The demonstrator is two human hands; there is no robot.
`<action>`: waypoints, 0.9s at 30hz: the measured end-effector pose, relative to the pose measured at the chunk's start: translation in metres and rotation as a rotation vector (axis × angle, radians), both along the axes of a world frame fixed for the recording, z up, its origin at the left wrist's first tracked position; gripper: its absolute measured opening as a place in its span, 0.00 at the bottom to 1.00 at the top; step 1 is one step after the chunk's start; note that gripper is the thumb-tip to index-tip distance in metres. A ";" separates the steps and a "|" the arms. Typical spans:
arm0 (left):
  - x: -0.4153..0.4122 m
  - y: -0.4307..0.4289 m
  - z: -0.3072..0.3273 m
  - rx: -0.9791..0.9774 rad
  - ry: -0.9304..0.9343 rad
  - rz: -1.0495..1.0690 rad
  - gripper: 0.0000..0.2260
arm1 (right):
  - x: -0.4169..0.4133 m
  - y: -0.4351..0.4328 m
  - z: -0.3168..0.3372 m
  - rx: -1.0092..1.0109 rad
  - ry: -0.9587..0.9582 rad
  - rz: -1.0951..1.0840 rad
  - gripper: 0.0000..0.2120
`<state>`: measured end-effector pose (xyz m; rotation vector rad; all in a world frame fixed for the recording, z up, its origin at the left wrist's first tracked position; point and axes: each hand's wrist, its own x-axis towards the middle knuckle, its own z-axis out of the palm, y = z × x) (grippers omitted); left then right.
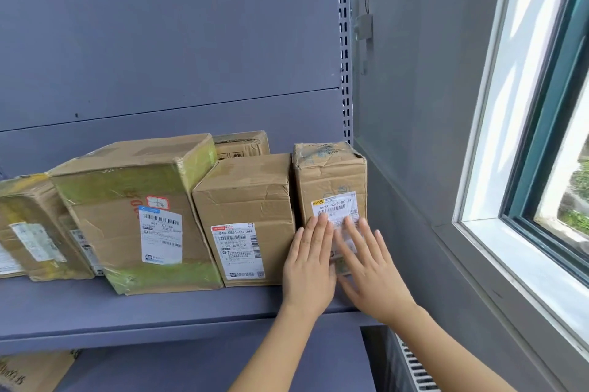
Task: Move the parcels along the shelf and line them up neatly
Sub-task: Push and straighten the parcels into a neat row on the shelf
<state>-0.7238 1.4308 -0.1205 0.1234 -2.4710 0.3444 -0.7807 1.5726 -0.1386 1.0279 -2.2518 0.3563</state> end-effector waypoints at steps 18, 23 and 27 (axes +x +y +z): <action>0.020 -0.001 0.011 0.000 -0.036 -0.023 0.34 | 0.023 -0.011 -0.008 -0.034 -0.032 -0.022 0.48; 0.027 -0.004 0.013 -0.024 -0.021 -0.077 0.35 | 0.028 -0.013 -0.003 -0.070 -0.032 -0.043 0.48; 0.031 -0.011 0.013 -0.023 -0.009 -0.085 0.37 | 0.033 -0.015 0.003 -0.130 -0.002 -0.046 0.46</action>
